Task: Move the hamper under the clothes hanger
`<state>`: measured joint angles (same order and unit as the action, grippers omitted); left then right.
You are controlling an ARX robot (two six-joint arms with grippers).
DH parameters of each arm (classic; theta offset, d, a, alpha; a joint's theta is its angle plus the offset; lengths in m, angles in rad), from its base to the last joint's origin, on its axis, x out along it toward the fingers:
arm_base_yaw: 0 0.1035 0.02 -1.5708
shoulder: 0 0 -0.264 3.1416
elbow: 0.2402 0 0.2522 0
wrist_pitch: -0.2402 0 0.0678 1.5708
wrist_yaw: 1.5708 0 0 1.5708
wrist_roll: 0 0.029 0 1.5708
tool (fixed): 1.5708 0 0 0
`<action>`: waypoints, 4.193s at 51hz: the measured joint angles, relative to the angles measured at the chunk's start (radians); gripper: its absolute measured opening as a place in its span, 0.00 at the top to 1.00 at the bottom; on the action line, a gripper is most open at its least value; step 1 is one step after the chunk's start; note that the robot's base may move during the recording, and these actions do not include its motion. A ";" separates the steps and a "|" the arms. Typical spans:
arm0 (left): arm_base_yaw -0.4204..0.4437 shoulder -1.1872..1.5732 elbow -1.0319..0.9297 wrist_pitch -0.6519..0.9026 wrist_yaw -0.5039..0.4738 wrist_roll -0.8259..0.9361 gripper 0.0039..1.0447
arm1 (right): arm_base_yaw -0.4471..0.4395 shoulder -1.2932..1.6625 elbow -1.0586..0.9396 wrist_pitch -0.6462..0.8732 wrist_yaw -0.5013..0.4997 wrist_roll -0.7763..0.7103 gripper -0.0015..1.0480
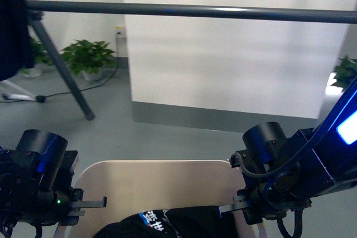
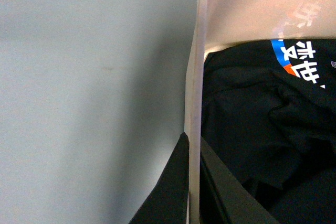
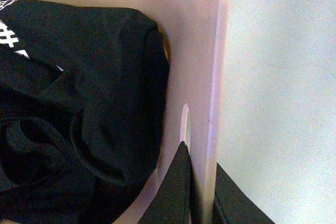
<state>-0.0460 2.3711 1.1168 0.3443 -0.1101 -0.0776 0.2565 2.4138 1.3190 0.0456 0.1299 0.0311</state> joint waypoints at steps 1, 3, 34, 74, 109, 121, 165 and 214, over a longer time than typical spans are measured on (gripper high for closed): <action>0.000 0.000 0.000 0.000 -0.001 0.000 0.96 | 0.000 0.000 0.000 0.000 0.000 0.000 0.97; 0.000 -0.002 0.000 0.000 -0.002 0.000 0.96 | 0.000 0.000 0.000 0.000 0.000 0.000 0.97; -0.003 -0.002 0.003 0.000 -0.006 -0.001 0.96 | 0.004 0.000 -0.002 0.000 -0.002 -0.001 0.97; -0.006 -0.002 0.002 0.000 0.000 0.000 0.96 | -0.005 0.000 -0.002 0.000 0.000 0.000 0.97; 0.007 -0.002 0.002 0.000 -0.013 0.000 0.96 | 0.014 0.000 -0.002 0.000 -0.009 0.000 0.97; -0.003 -0.002 0.002 0.000 0.000 0.000 0.96 | 0.002 0.000 -0.002 0.000 0.003 0.000 0.97; 0.005 -0.002 -0.021 0.093 0.061 -0.004 0.96 | -0.002 0.000 -0.035 0.092 -0.037 0.204 0.97; -0.001 0.050 -0.006 0.072 0.034 -0.005 0.96 | 0.006 0.086 0.033 0.040 -0.048 0.227 0.97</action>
<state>-0.0467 2.4207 1.1103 0.4168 -0.0761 -0.0822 0.2626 2.4996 1.3521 0.0860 0.0814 0.2581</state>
